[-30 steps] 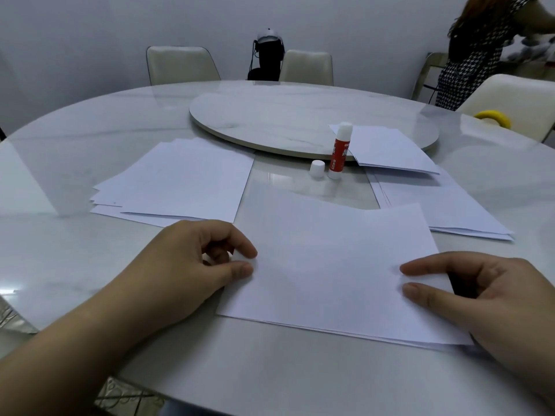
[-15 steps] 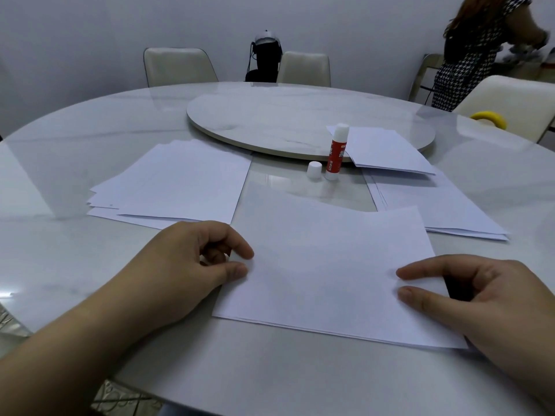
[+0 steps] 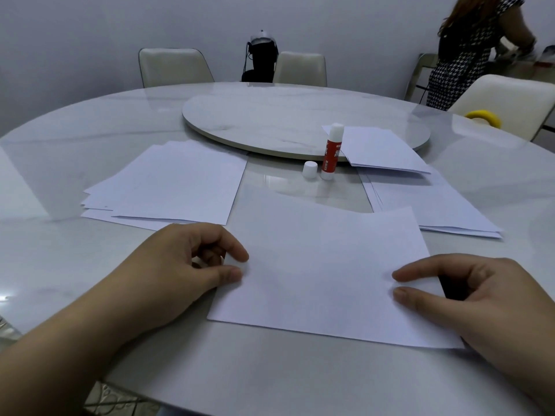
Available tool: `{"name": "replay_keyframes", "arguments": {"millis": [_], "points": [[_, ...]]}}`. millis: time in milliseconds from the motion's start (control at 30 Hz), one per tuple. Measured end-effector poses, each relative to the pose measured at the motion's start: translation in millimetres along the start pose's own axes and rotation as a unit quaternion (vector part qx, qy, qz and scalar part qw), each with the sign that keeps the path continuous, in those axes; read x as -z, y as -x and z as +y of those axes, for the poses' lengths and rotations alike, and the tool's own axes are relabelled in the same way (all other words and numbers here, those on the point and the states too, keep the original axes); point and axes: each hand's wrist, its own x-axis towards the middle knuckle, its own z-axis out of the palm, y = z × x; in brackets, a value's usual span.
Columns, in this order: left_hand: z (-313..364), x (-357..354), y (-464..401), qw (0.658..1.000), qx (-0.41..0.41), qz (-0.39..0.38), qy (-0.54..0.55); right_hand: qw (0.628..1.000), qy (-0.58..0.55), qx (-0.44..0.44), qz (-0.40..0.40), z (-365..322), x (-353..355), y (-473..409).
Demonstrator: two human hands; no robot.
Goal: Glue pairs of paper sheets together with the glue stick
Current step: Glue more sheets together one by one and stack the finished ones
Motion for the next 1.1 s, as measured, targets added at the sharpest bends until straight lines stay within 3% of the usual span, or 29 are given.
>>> {"name": "replay_keyframes", "arguments": {"millis": [533, 700, 800, 900, 1000, 1100], "points": [[0.0, 0.2, 1.2, 0.997, -0.020, -0.019, -0.068, 0.999, 0.019, 0.049, 0.015, 6.3, -2.7, -1.1], [3.9, -2.1, 1.7, 0.985, -0.021, -0.048, -0.164, 0.985, 0.091, 0.107, 0.099, 4.6, 0.4, -6.0], [20.3, -9.2, -0.5, 0.982, -0.046, 0.000, -0.183, 0.965, 0.150, 0.167, 0.137, -15.5, -3.3, -11.9], [40.5, -32.6, -14.8, 0.974, -0.104, 0.017, -0.199, 0.959, 0.212, 0.185, 0.041, -32.7, -26.4, -25.5], [44.3, -65.9, -29.8, 0.957, -0.110, -0.063, -0.262, 0.935, 0.309, 0.158, -0.069, -29.8, -56.0, -37.2], [34.4, -75.2, -33.2, 0.933, -0.098, -0.115, -0.325, 0.923, 0.349, 0.128, -0.095, -20.5, -66.5, -39.5]]}}
